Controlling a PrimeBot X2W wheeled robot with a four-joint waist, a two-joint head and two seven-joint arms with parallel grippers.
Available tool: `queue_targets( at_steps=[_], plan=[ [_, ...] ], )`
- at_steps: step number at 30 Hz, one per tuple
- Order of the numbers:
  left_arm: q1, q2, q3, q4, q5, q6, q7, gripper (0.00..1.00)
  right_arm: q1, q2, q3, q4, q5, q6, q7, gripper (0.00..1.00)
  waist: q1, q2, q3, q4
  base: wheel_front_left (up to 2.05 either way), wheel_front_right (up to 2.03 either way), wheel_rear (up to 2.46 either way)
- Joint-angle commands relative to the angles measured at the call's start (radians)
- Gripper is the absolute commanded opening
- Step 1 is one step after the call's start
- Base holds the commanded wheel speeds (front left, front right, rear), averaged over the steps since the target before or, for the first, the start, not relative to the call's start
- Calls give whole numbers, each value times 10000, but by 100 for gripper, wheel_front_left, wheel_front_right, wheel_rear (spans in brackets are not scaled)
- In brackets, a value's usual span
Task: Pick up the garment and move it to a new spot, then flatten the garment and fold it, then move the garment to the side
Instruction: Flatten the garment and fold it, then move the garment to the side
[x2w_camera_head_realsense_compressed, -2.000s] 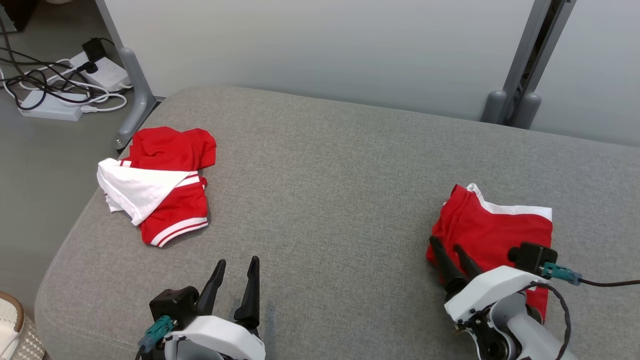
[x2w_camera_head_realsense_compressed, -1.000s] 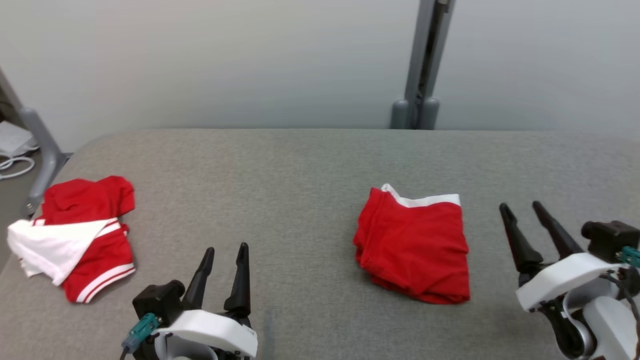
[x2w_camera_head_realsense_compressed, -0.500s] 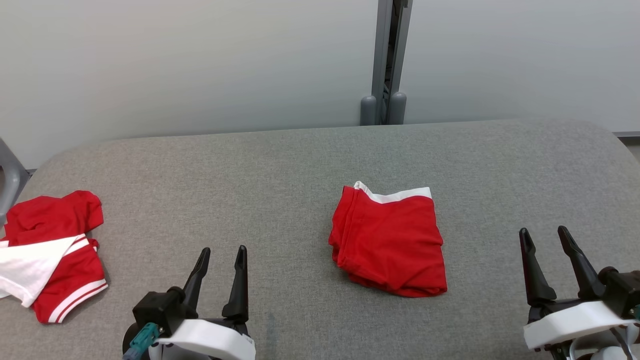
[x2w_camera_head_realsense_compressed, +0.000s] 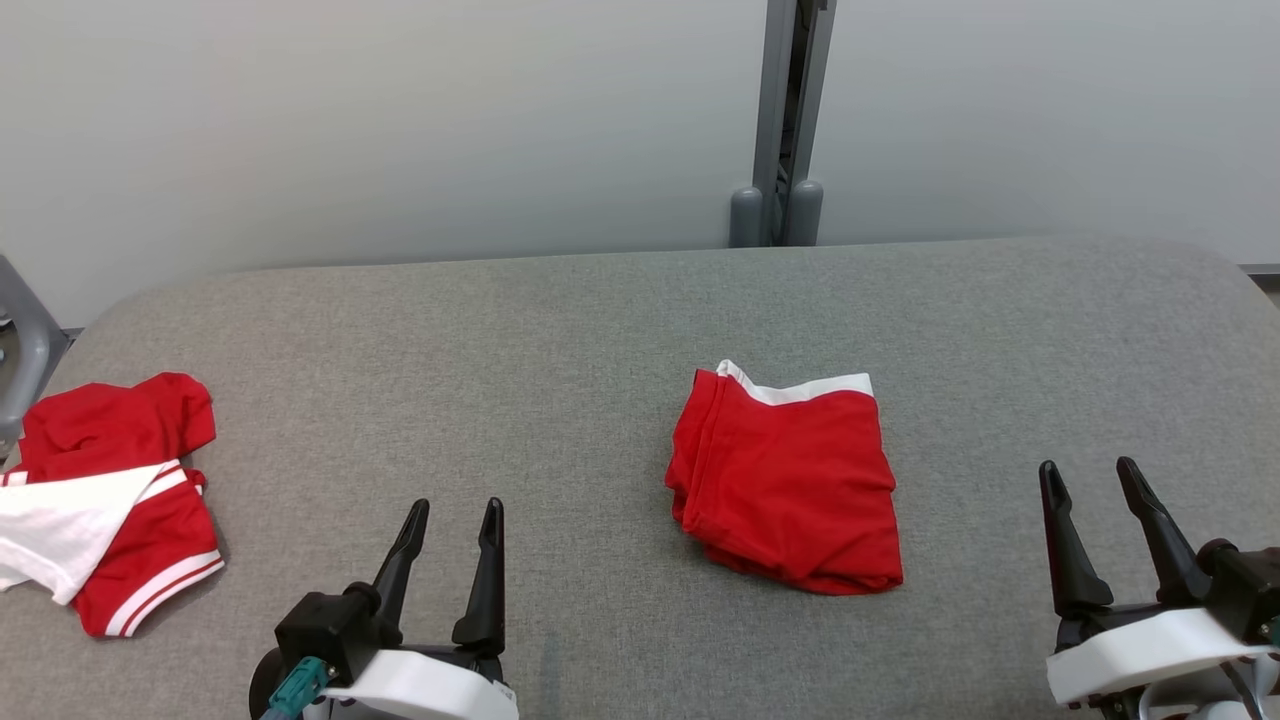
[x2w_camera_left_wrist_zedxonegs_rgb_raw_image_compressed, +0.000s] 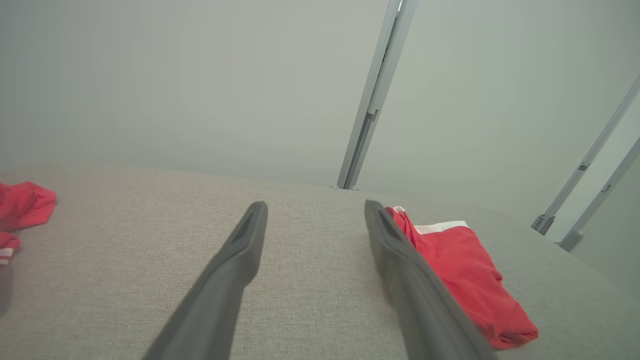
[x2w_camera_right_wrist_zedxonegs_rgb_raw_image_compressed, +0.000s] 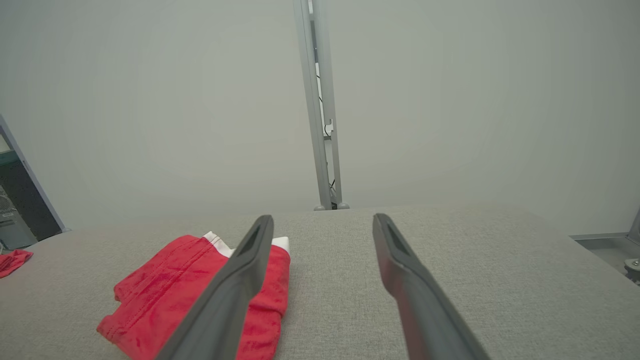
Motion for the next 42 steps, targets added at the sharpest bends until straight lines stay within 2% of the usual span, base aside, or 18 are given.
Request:
queue_targets(
  at_steps=[1, 19, 24, 30, 33, 35, 40, 42],
  plan=[
    [-11, 42, 10, -47, 57, -28, -13, 100, 111, -12, -36, -36, -41, -3, 12, 100, 0, -1, -5, 24, 0, 0, 0],
    [29, 42, -174, 8, 76, -29, -13, 100, 193, 0, -15, -5, 58, -3, 131, 100, 0, -1, -3, 176, 0, 0, 0],
    [-13, 41, -220, 60, 100, -53, -13, 100, 81, 12, 142, 183, 389, -3, 386, 100, 0, -1, 93, 257, 0, 0, 0],
    [-238, 41, -294, 85, 166, -128, -13, 100, -363, -172, 743, 693, 1699, -3, 1470, 100, 0, -1, 467, 411, 0, 0, 0],
    [-474, 39, -365, 89, 148, -167, -13, 100, -958, -617, 1103, 1058, 2611, -3, 2438, 100, 0, -1, 962, 631, 0, 0, 0],
    [-629, 41, -412, 88, 125, -193, -13, 100, -1249, -633, 1234, 1200, 3086, -3, 2846, 100, 0, -1, 1228, 748, 0, 0, 0],
    [-939, 38, -573, 106, 28, -224, -15, 100, -1984, -654, 1094, 1689, 4582, -3, 3836, 100, 0, -1, 1797, 1060, 0, 0, 0],
    [-1126, 42, -694, 214, 8, -198, -15, 100, -2547, -640, 863, 2219, 5632, -3, 4644, 100, 0, -1, 2098, 1272, 0, 0, 0]
  ],
)
